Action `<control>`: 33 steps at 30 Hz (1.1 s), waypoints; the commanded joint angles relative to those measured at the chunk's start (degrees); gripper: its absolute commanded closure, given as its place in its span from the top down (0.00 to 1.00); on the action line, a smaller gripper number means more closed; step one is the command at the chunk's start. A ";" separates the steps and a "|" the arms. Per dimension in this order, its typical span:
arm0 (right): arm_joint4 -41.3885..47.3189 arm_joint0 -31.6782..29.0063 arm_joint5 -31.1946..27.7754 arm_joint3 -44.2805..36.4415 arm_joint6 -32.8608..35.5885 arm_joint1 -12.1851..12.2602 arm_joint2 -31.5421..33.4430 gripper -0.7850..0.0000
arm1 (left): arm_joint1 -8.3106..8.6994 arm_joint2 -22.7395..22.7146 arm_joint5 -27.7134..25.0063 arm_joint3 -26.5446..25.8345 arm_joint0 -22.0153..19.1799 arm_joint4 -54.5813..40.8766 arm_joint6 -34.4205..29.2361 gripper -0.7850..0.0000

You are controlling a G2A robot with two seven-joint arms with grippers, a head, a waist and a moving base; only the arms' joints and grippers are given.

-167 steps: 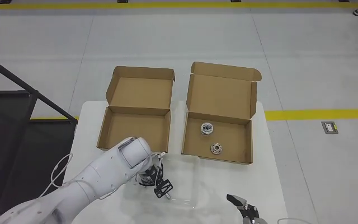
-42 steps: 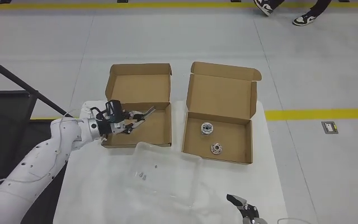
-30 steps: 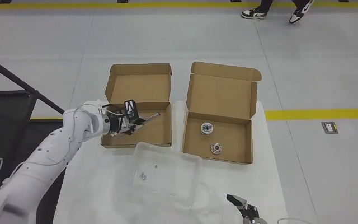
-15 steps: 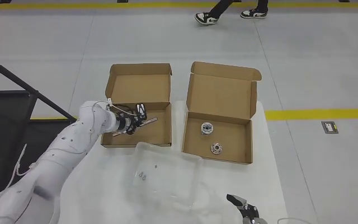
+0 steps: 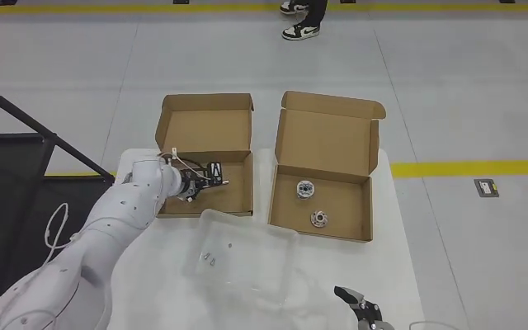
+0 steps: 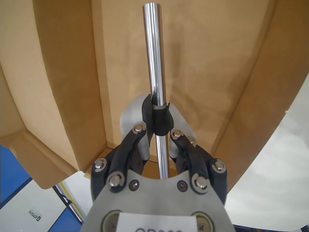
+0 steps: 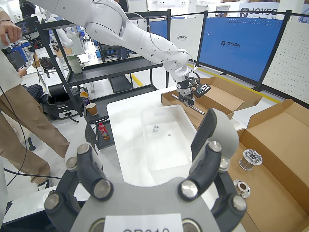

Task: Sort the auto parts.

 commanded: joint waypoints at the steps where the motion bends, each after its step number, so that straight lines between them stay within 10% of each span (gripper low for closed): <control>1: 0.00 0.00 0.00 0.00 0.00 0.00 0.00 1.00 | -0.66 0.18 0.02 1.07 -0.04 0.53 0.81 0.00; 18: 0.00 0.00 0.00 0.00 0.00 0.00 0.00 1.00 | -4.48 0.24 1.63 8.39 0.63 2.08 7.29 0.00; 22: 0.00 0.00 0.00 0.00 0.00 0.00 0.00 1.00 | -5.12 0.16 1.42 9.28 0.61 2.23 7.81 0.29; 33: 0.00 0.00 0.00 0.00 0.00 0.00 0.00 1.00 | -5.83 -0.33 1.10 10.57 -1.57 3.05 11.07 0.42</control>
